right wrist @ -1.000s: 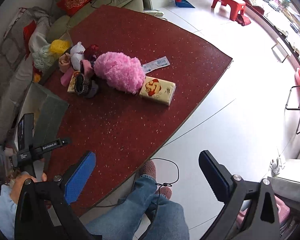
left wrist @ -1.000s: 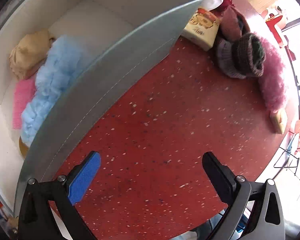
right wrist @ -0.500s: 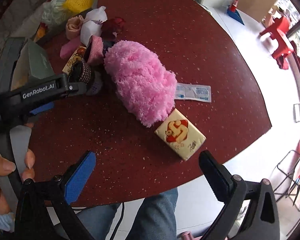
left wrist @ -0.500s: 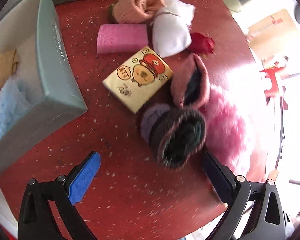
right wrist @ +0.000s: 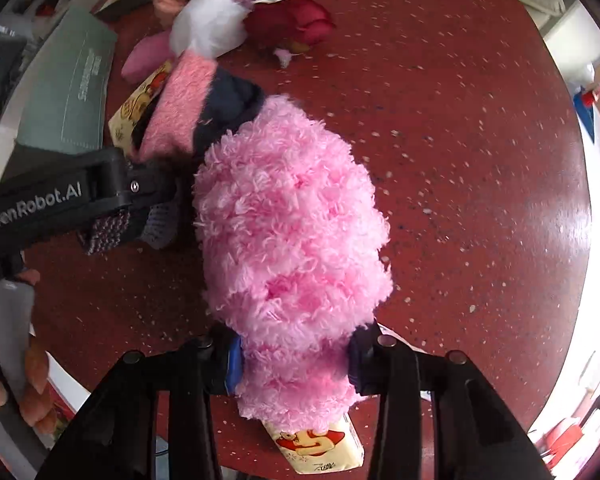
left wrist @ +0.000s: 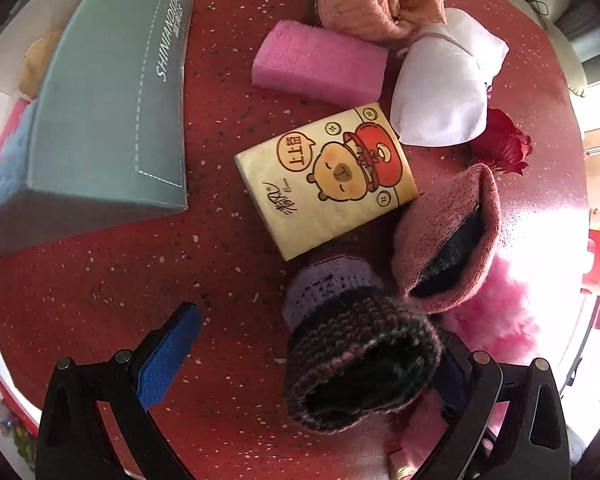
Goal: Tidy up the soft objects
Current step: 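Grasp the striped knit hat with the left tool while the right tool grasps the pink fluffy toy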
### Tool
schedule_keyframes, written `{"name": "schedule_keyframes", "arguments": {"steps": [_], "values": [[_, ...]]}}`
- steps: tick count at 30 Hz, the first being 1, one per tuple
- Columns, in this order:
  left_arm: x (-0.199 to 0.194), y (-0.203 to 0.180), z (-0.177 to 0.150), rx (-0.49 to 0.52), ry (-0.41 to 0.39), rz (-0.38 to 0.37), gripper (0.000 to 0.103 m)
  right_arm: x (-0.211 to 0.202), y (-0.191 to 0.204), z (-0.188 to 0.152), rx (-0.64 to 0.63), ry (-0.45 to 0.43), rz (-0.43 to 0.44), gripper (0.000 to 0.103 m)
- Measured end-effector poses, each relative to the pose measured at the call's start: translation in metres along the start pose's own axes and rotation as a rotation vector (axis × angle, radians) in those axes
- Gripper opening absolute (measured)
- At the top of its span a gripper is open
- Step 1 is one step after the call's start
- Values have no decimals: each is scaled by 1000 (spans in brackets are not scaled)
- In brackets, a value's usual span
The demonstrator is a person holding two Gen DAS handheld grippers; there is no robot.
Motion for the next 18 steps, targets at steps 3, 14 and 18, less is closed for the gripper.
{"name": "schedule_keyframes", "arguments": {"steps": [3, 14, 18], "values": [[14, -17, 4, -22, 34, 20, 102, -16, -20, -4, 67, 6, 42, 42], [5, -45, -8, 51, 36, -9, 47, -74, -34, -11, 58, -62, 91, 44], [-19, -51, -23, 140, 28, -20, 47, -89, -38, -27, 48, -63, 105, 44]]}}
Point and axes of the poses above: each gripper's, at about its wrist camera, not at the fingertips, and x roughly the way its jaws point, y to its left, z to its top, the point moved 3 cm from there along x, roughly the way its jaws point, and after that the axes turned 13 degrees about -y, right-handed, at the moved point
